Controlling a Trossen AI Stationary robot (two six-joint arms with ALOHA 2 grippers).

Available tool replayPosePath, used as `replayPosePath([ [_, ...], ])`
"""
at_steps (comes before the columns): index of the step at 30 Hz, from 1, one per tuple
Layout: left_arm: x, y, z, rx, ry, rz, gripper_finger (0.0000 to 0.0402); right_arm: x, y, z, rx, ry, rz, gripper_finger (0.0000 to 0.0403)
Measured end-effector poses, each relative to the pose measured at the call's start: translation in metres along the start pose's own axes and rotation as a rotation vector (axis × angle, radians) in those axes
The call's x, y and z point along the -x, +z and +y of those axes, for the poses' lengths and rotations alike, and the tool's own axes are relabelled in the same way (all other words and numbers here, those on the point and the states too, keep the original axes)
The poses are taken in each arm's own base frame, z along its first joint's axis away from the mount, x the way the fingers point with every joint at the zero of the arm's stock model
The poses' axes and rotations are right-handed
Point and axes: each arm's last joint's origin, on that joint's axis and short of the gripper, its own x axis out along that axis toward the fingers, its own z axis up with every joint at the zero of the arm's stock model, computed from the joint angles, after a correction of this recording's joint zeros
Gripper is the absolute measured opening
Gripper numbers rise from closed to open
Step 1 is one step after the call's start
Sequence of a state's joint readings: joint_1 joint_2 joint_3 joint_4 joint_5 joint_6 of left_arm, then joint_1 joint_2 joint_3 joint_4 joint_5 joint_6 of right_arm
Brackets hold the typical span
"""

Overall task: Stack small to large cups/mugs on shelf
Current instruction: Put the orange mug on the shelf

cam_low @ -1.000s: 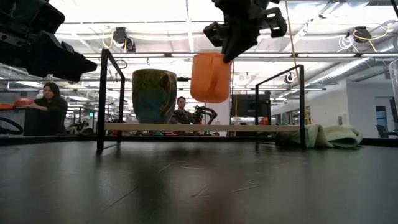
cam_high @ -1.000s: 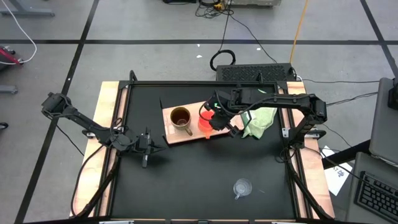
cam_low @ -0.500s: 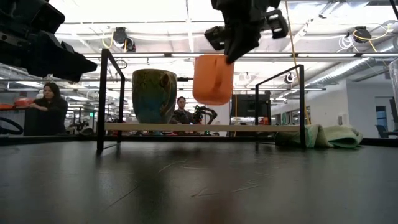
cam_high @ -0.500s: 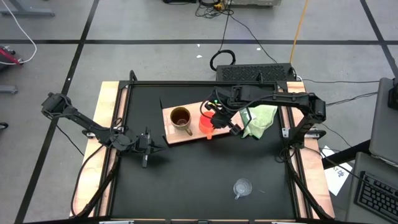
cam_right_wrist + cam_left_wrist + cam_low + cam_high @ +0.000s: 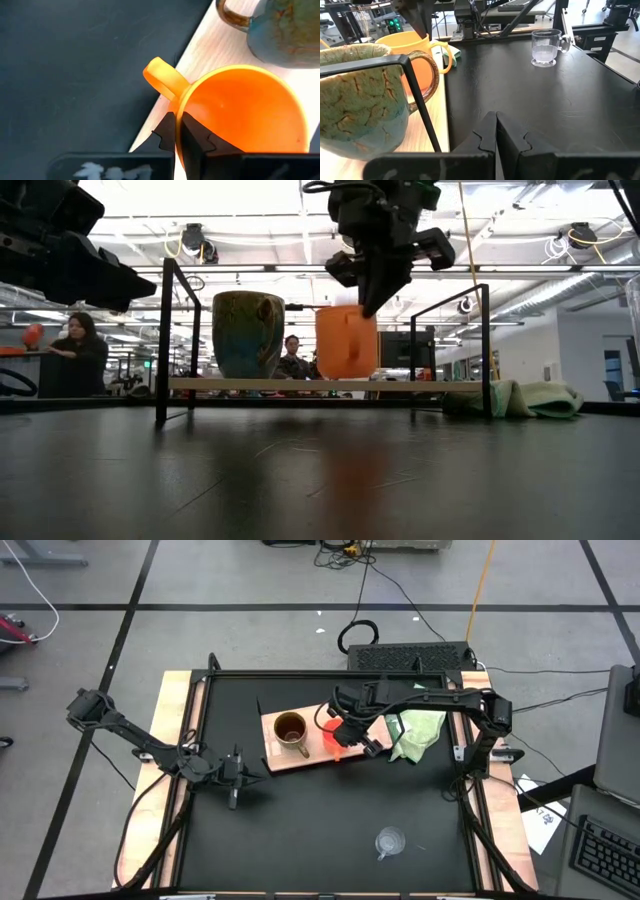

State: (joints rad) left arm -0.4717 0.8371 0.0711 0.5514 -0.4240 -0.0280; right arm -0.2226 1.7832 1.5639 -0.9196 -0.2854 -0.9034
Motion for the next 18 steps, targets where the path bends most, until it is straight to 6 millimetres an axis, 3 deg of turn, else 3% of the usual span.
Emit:
replayPosePath([
  [18, 0.0000, -0.0002, 0.0000, 0.000, -0.001, 0.001, 0.0010, 0.0002, 0.0022, -0.0014, -0.017, 0.006, -0.046, 0.0000],
])
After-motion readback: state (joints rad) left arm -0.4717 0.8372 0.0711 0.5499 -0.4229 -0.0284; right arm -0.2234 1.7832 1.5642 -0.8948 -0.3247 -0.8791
